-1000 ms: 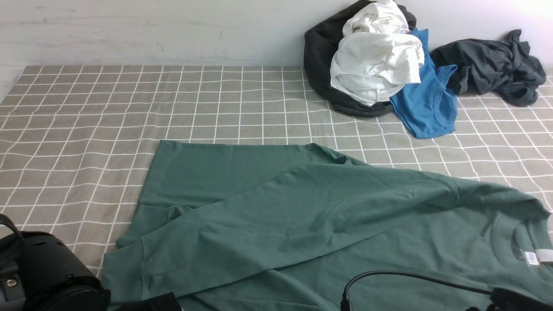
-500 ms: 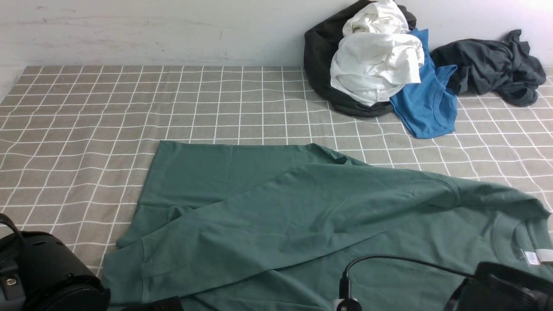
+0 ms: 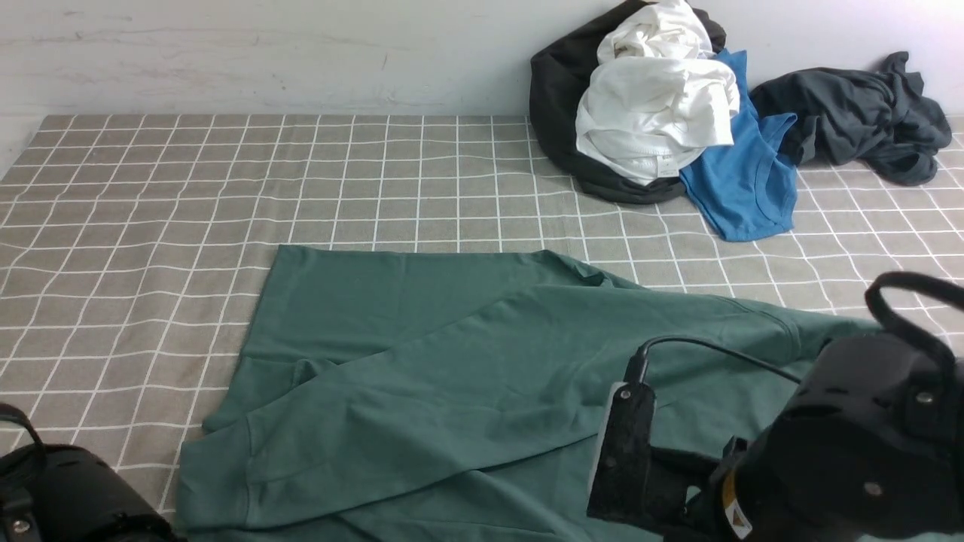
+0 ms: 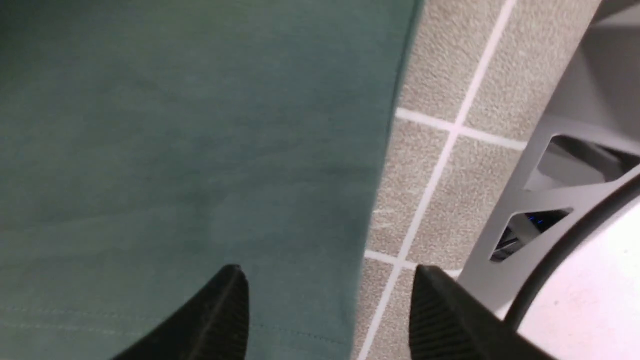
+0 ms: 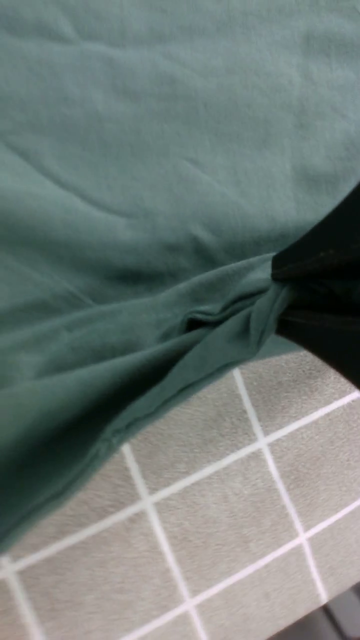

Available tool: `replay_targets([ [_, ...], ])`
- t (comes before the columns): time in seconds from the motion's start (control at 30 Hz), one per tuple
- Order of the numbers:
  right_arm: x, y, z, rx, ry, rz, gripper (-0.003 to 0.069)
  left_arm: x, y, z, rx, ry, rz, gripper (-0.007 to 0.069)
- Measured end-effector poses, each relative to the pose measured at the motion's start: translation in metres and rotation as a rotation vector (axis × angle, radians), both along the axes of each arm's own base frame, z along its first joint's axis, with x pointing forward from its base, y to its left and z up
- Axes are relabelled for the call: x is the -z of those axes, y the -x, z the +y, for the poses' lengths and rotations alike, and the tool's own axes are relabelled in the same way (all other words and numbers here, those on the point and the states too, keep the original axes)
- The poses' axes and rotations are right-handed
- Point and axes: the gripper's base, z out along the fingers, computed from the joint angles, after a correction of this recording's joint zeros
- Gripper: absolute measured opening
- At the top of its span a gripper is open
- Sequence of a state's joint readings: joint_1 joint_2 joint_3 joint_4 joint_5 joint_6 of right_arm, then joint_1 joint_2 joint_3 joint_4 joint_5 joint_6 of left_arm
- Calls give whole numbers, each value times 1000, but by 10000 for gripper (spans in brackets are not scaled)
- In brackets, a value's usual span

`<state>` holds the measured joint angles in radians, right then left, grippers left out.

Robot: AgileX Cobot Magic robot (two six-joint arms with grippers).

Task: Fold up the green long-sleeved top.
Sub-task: Use both arms simultaneously to clamp the lower edge of the clothing fabric

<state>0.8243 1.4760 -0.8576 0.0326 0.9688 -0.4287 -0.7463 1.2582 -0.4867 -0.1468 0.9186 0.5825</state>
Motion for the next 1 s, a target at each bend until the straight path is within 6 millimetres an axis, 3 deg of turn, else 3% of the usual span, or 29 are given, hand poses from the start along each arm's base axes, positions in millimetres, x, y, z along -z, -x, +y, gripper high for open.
replay_targets([
  [0.3, -3, -2, 2, 10, -27, 12, 46, 9, 2, -2, 112, -30, -107, 402],
  [0.5, -3, -2, 2, 9, -31, 8, 46, 26, 6, -8, 103, -67, -23, 402],
  [0.73, -3, -2, 2, 6, -31, 7, 46, 29, 16, -18, 260, -124, -56, 402],
  [1.0, -3, -2, 2, 6, -31, 7, 46, 27, 9, -20, 117, -186, -132, 402],
])
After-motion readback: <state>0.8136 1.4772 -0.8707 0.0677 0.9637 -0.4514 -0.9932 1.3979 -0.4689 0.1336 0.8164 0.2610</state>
